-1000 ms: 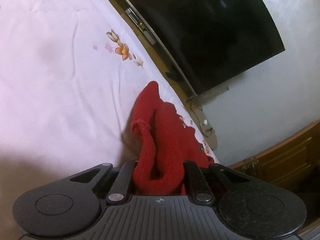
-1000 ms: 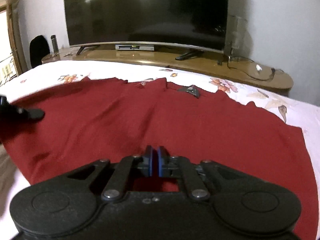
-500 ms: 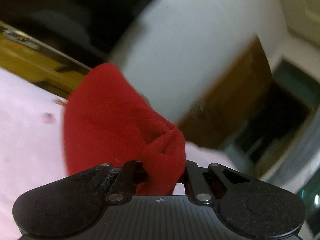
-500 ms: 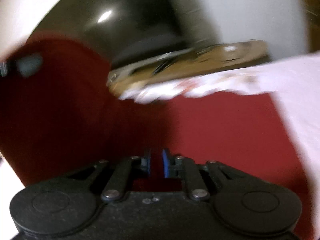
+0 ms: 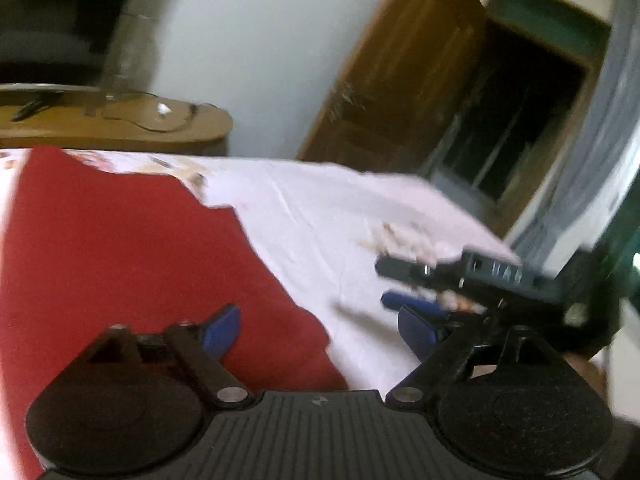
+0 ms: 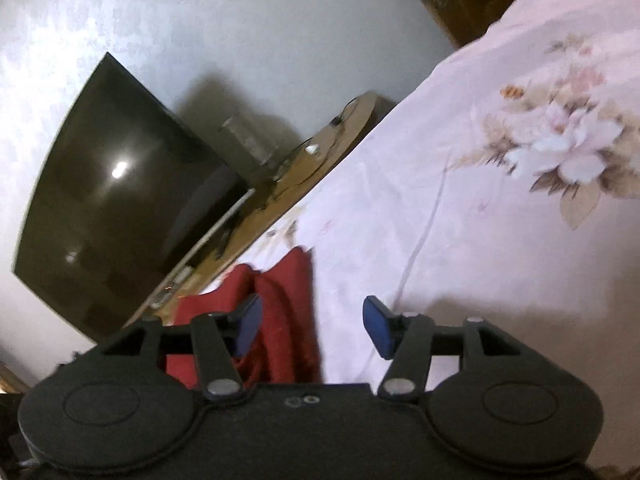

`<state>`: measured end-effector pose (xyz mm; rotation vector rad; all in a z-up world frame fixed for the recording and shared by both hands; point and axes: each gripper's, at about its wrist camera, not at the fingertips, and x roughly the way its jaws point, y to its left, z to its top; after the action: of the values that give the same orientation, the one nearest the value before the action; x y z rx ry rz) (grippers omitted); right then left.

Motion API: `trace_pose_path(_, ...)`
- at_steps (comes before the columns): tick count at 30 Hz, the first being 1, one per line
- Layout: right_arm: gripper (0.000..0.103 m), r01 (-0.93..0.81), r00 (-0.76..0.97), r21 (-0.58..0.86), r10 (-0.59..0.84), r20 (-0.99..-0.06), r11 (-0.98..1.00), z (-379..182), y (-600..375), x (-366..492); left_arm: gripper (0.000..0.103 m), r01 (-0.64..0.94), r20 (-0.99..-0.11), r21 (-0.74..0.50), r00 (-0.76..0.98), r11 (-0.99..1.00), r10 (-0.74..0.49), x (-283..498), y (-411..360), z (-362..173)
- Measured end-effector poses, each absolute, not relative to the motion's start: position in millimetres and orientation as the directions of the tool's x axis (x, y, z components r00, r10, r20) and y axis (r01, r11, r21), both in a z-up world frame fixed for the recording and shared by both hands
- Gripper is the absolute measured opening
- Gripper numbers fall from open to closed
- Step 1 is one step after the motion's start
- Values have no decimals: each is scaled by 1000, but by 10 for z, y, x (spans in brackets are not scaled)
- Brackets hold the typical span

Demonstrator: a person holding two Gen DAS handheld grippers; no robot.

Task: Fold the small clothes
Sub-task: 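Pinch the folded sweater with the right gripper and release it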

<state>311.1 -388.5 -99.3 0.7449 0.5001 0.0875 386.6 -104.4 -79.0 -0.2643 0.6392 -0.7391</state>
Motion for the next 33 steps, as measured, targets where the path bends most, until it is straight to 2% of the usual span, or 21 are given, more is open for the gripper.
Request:
trace_pose_path(2, 56, 48, 866, 681, 310, -393, 731, -986, -3812, 3198, 85, 477, -406, -474, 627, 740, -665, 3797, -688, -756)
trace_pose_path(4, 56, -8, 841, 690, 378, -387, 724, -1006, -3711, 3339, 85, 372, -391, -486, 716, 791, -578, 3813, -269, -774)
trace_pose_path(7, 56, -50, 807, 687, 435, -401, 725, -1038, -3505, 3515, 85, 180, -455, -532, 764, 828, -458, 3981, 220, -934)
trace_pose_path(11, 56, -71, 762, 661, 468, -448, 747, -1112, -3328, 3840, 85, 44, -515, -576, 756, 816, -404, 4125, 562, -1172)
trace_pose_path(15, 56, -79, 739, 631, 471, -482, 771, -1144, -3271, 4089, 85, 28, -546, -560, 739, 828, -395, 4312, 574, -1311)
trace_pose_path(18, 56, -103, 721, 636, 498, -482, 764, -1153, -3228, 4217, 85, 30, -604, -505, 702, 863, -378, 4451, 488, -1416)
trace_pose_path(21, 51, -179, 661, 671, 593, -459, 719, -1142, -3145, 4274, 85, 43, -613, -478, 699, 877, -368, 4486, 417, -1433)
trace_pose_path(22, 50, -188, 660, 652, 586, -470, 734, -1147, -3099, 4301, 85, 46, -613, -475, 699, 879, -368, 4512, 392, -1416)
trace_pose_path(24, 30, -166, 675, 608, 539, -503, 776, -1165, -3052, 4356, 85, 48, -614, -470, 699, 881, -366, 4552, 380, -1373)
trace_pose_path(25, 15, -152, 692, 578, 504, -517, 802, -1158, -3033, 4359, 85, 61, -609, -463, 703, 884, -367, 4554, 362, -1331)
trace_pose_path(30, 13, -283, 792, 430, 462, -399, 857, -735, -2897, 4026, 85, 172, -530, -433, 746, 885, -404, 4468, 190, -1069)
trace_pose_path(33, 13, -295, 834, 410, 442, -329, 863, -630, -2961, 3833, 85, 218, -553, -346, 738, 912, -386, 4496, -44, -1007)
